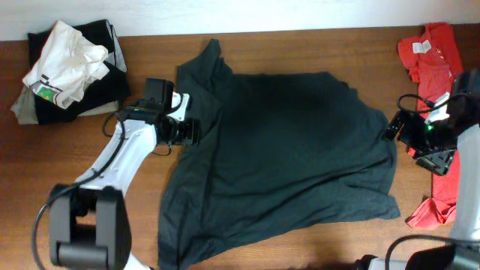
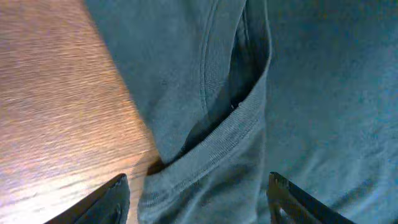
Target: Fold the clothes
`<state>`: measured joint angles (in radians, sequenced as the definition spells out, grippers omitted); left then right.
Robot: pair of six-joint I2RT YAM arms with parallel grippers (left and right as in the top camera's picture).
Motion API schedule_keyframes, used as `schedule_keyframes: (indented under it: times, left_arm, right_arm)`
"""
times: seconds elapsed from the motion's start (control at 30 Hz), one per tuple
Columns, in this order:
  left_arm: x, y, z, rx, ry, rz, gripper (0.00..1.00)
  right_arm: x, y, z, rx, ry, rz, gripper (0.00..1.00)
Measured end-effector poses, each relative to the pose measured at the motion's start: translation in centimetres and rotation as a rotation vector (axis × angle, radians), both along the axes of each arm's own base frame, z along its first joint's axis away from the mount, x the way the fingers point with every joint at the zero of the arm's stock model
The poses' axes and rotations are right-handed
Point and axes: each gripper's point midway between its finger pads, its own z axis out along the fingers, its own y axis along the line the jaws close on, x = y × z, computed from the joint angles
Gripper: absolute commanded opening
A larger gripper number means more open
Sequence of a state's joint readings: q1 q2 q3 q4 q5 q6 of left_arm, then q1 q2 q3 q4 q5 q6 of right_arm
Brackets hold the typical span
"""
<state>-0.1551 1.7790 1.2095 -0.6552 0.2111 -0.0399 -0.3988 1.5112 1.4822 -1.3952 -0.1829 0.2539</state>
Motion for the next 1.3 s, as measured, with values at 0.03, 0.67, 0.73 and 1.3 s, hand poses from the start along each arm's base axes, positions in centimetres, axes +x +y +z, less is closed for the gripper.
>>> schedule_keyframes:
  times: [0.03, 0.67, 0.73, 1.3]
  left_arm:
    - [0.1, -0.1, -0.4, 0.005, 0.002, -0.021, 0.71]
    - [-2.3, 0.8, -5.1, 0.064, 0.153, -0.117, 0.16]
    - [-2.4, 0.8, -5.2, 0.065, 0.157, -0.119, 0.14]
    - [-1.1, 9.4, -3.1, 0.140, 0.196, 0.085, 0.01]
  right_arm:
    - [0.2, 0.0, -0.2, 0.005, 0.002, 0.002, 0.99]
    - [2.6, 4.2, 0.1, -0.001, -0.059, 0.158, 0.95]
    - [2.6, 4.2, 0.1, -0.001, -0.059, 0.158, 0.95]
    - [3.0, 4.1, 0.1, -0.007, -0.076, 0.158, 0.95]
